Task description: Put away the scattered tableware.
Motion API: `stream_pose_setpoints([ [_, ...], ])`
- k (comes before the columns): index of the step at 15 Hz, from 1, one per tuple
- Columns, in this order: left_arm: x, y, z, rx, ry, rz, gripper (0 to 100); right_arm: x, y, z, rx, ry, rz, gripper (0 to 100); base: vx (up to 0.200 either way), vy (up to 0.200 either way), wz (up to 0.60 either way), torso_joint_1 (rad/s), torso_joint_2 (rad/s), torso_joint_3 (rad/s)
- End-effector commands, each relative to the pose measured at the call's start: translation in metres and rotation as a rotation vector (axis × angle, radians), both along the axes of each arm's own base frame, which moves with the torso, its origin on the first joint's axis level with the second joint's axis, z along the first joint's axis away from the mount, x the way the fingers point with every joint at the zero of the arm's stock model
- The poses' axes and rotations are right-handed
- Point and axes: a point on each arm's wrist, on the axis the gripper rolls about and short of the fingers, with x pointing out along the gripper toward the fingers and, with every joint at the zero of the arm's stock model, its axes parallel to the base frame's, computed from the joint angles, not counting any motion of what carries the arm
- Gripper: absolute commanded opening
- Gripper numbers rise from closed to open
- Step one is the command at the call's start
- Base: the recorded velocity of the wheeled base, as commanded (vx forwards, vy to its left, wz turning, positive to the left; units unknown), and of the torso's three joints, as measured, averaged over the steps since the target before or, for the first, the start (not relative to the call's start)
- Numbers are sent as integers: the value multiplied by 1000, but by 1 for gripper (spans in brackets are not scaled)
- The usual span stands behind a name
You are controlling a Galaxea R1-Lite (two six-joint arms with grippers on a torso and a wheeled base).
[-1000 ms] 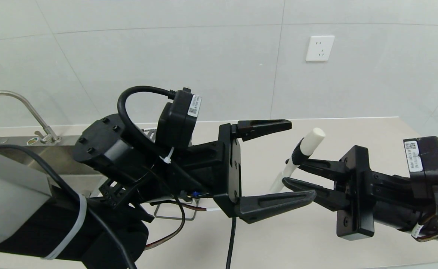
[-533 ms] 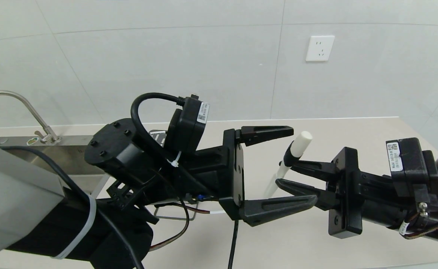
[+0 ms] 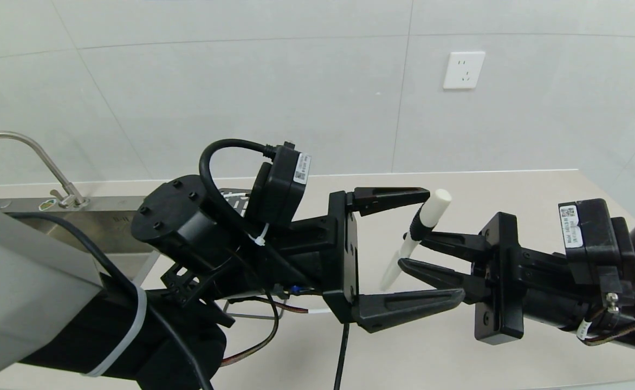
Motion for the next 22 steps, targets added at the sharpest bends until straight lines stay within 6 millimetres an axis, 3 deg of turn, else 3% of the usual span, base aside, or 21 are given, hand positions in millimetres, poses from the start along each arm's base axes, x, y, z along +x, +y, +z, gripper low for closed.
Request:
stream_pose_setpoints([
  [1, 0, 0, 1, -2, -2, 0, 0, 0, 0, 0, 0, -1, 0, 0, 0, 0, 0, 0, 0, 0],
  [7, 0, 0, 1, -3, -2, 3, 0, 1, 2, 8, 18, -42, 20, 0, 0, 0, 0, 0, 0, 0],
  [8, 1, 0, 1, -5, -4, 3, 0, 1, 2, 9, 18, -47, 28, 100, 0, 0, 0, 0, 0, 0],
  [11, 2, 2, 2, -7, -6, 12, 0, -1, -2, 7, 11, -39, 19, 100, 0, 0, 0, 0, 0, 0],
  [15, 6, 8, 6, -29, -1, 75, 0, -21, -24, -5, -18, -1, -5, 100, 0, 0, 0, 0, 0, 0],
  [19, 14, 15, 7, -60, 17, 184, 0, -51, -68, -12, -20, 3, -114, 100, 0, 0, 0, 0, 0, 0],
  [20, 14, 15, 7, -64, 21, 195, 0, -58, -76, -13, -18, 3, -135, 0, 0, 0, 0, 0, 0, 0],
  [22, 14, 16, 8, -70, 19, 207, 0, -79, -100, -22, -11, 7, -218, 0, 0, 0, 0, 0, 0, 0],
])
